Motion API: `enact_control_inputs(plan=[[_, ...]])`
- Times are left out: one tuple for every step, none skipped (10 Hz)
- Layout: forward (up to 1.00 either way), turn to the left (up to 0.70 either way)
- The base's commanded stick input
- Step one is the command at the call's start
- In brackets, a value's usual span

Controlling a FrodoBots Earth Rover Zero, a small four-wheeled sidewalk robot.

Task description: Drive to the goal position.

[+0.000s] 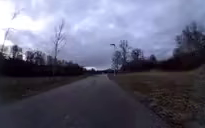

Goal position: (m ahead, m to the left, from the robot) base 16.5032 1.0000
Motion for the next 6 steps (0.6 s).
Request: enact_control_inputs(plan=[[0.50, 0.00], [0.50, 0.00], [0.50, 0.00], [0.50, 0.00], [0.50, 0.00], [0.50, 0.00]])
